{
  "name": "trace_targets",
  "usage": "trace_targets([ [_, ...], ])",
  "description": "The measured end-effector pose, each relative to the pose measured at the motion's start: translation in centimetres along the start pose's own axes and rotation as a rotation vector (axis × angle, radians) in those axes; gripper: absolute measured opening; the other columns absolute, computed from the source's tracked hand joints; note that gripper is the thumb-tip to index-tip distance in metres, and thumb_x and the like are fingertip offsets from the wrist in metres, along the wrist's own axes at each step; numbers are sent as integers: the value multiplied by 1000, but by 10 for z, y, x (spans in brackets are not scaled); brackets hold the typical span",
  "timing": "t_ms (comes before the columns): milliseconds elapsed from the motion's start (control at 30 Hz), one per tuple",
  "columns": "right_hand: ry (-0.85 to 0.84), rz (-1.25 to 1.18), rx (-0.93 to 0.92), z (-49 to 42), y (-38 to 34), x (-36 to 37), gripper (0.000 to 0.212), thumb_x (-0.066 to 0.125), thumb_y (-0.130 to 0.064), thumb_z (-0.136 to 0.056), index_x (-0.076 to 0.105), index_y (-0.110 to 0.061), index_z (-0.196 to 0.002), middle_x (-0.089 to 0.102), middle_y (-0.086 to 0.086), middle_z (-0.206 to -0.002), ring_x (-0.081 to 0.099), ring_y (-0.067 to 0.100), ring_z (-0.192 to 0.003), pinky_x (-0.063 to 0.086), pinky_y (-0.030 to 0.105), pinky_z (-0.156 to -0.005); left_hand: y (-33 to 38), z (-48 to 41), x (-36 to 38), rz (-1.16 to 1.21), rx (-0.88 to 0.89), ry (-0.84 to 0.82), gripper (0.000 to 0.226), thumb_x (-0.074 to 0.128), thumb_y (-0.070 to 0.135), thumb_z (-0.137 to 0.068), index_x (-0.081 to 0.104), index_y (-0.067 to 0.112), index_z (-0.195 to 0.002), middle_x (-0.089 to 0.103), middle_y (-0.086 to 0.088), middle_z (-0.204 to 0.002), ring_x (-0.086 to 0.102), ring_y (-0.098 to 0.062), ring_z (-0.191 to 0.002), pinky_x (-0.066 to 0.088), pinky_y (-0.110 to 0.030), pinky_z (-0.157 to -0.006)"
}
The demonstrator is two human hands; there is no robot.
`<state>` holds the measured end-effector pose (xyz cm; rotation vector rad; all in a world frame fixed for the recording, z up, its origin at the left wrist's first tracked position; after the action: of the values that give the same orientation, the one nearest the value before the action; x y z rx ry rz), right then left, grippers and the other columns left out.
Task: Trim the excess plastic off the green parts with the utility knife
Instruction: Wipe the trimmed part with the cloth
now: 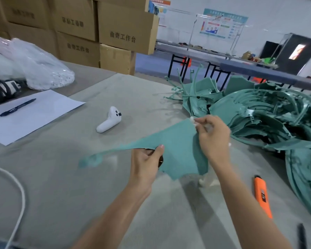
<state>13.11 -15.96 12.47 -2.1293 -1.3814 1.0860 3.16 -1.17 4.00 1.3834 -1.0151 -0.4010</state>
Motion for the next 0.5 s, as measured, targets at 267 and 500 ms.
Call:
trace_targets([
  [267, -340, -41, -425, 43, -60, 28, 10, 73, 2, -77, 76, -6, -83, 70, 4, -83, 61, 11, -81, 47, 19, -78, 3, 2, 19, -93, 99, -87, 25, 53, 5, -76, 61, 19, -58, 50, 5, -56, 42, -9, -55, 34, -23, -51],
  [500, -32, 250, -65, 9, 37, -21, 13, 62, 10, -83, 70, 0, -83, 63, 12, -85, 59, 27, -83, 32, 17, -69, 7, 1, -36, -4, 25, 154, 25, 60, -6, -87, 70, 17, -90, 70, -2, -93, 64, -24, -86, 51, -36, -79],
])
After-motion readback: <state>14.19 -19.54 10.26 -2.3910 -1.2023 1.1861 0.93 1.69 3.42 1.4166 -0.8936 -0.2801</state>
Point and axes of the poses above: each hand's wrist, its own z-axis away from the middle knuckle, its own x-axis out of the palm, y = z × x, the point moved 5 cm from there along -z, towards the middle knuckle
